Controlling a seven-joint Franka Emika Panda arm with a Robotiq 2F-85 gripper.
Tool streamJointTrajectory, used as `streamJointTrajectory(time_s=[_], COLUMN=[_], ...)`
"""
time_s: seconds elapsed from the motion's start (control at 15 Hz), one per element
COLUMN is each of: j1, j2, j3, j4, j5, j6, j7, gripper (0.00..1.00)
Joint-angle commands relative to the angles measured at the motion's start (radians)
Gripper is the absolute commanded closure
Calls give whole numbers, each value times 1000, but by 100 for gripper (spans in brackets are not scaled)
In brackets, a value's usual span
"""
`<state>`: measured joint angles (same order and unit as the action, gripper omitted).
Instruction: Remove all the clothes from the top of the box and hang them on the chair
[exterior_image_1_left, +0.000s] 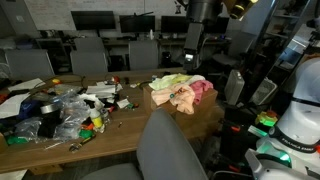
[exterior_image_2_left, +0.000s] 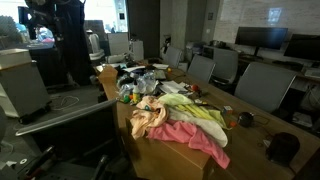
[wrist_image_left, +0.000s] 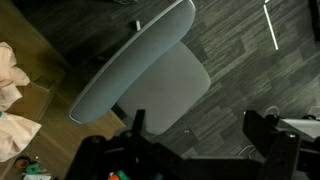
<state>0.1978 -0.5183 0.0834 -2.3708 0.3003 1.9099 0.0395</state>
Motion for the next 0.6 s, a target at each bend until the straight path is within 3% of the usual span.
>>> streamJointTrajectory(time_s=[0.0, 0.53], j1=[-15, -126], j2=[0, 133], j3=[12, -3], j4=[3, 144], j5=[6, -160], j6=[-5, 26], j7=[-5, 30], gripper=[0, 0])
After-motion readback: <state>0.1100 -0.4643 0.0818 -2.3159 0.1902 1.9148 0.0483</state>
